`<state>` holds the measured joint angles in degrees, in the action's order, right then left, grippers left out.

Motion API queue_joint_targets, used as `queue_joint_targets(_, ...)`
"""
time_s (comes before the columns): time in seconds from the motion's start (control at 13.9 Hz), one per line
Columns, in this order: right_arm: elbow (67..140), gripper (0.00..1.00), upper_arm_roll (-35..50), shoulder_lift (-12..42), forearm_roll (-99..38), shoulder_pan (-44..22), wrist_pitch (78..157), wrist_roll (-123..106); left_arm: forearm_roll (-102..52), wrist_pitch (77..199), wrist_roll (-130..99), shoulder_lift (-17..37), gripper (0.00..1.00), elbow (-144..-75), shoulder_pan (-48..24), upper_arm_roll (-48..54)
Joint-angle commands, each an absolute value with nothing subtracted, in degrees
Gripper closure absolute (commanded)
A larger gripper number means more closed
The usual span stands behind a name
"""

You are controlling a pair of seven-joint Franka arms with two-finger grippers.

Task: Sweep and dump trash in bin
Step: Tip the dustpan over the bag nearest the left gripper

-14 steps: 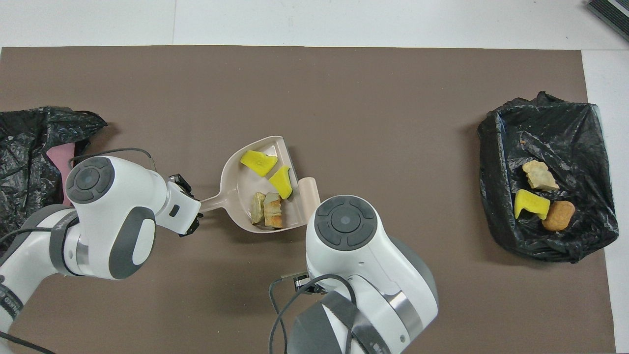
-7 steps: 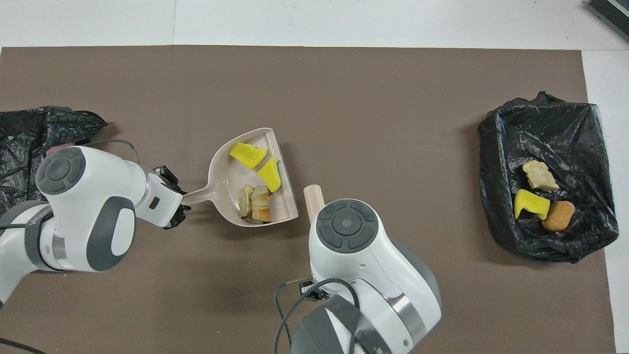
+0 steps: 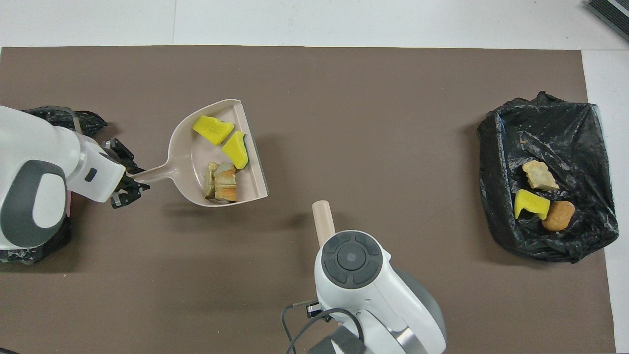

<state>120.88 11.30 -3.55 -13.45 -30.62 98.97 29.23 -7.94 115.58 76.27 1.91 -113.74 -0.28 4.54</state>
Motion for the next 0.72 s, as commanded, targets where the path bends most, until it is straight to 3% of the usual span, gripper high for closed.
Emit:
queue_joint_targets(0.0,126.3,1.0,11.7,-7.4,-16.3,-31.9,103.1,32.4,-7.4,111.9,82.0,3.4,1.0,-108.7,4.2,5.0)
queue_joint_targets(0.14,128.8,1.0,11.7,-6.9,-16.3,-35.6,109.0,37.2,-7.3,108.7,86.7,6.3,1.0,-103.2,7.4,5.0)
queue_joint_targets(0.36,130.7,1.0,11.7,-6.8,-18.2,-37.5,111.9,38.8,-4.1,106.1,91.5,9.7,1.0,-97.1,12.1,5.1)
queue_joint_targets(0.65,132.2,1.0,11.7,-3.7,-18.3,-42.7,119.3,47.8,-1.2,104.2,101.0,11.9,1.0,-92.9,21.2,5.1)
